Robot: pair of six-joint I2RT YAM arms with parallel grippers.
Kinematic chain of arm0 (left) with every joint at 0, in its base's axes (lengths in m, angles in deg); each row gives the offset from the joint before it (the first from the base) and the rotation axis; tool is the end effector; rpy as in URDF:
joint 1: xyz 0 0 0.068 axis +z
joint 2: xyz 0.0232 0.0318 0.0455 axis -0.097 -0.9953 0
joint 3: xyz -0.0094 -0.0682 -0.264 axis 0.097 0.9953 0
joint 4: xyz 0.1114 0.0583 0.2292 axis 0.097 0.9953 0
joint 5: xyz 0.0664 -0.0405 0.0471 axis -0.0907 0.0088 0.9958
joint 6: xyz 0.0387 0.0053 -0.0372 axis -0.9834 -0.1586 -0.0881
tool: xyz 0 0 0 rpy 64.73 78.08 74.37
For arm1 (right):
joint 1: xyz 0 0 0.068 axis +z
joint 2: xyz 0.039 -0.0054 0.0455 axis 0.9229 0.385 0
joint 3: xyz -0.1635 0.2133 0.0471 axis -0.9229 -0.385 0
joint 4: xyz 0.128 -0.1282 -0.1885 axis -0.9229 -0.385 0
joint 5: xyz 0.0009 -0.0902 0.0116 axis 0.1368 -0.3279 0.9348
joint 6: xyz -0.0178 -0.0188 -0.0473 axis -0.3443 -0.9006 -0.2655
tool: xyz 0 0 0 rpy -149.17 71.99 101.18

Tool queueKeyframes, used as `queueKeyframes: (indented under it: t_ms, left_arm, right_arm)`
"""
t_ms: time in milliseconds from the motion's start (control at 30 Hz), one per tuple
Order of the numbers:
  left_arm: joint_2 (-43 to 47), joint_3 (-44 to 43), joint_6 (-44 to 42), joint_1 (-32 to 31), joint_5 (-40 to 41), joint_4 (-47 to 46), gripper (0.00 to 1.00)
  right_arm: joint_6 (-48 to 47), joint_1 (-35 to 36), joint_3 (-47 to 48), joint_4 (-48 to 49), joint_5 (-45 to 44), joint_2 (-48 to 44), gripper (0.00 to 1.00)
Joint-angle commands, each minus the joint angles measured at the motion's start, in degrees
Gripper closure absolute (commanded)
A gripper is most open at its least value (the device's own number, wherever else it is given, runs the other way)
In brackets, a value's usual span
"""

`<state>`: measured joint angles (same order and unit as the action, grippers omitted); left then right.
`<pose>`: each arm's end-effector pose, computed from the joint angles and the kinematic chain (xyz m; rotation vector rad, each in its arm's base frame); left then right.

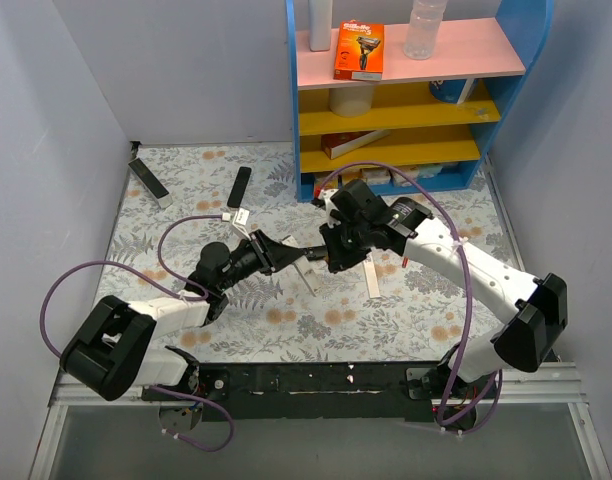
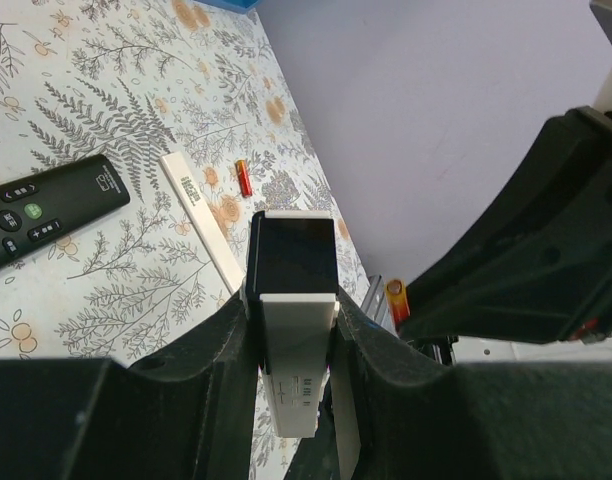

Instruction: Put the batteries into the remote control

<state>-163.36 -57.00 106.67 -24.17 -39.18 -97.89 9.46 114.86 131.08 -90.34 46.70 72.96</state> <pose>0.2042 -0.1336 0.1957 -0.7287 1.9182 -1.8831 0.2026 0.2258 0.3310 -0.7760 2.4598 0.5396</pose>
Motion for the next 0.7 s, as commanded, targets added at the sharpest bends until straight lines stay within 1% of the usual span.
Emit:
queueKeyframes:
  t_ms: [0, 300, 667]
  left_arm:
    - [-0.4, -2.62, 0.03, 0.21, -0.36, -1.64, 1.0]
    - [0.21, -2.97, 0.55, 0.21, 0.52, -0.15, 1.0]
    - [1.44, -0.86, 4.68, 0.12, 2.01, -0.59, 1.0]
  right_arm:
    - [-0.03, 2.41, 3.81, -3.96, 1.44, 2.18, 0.99]
    - [0.85, 5.58, 9.35, -7.47, 1.62, 7.98, 0.99]
    - [2.35, 5.84, 12.69, -10.02, 0.74, 11.94, 0.99]
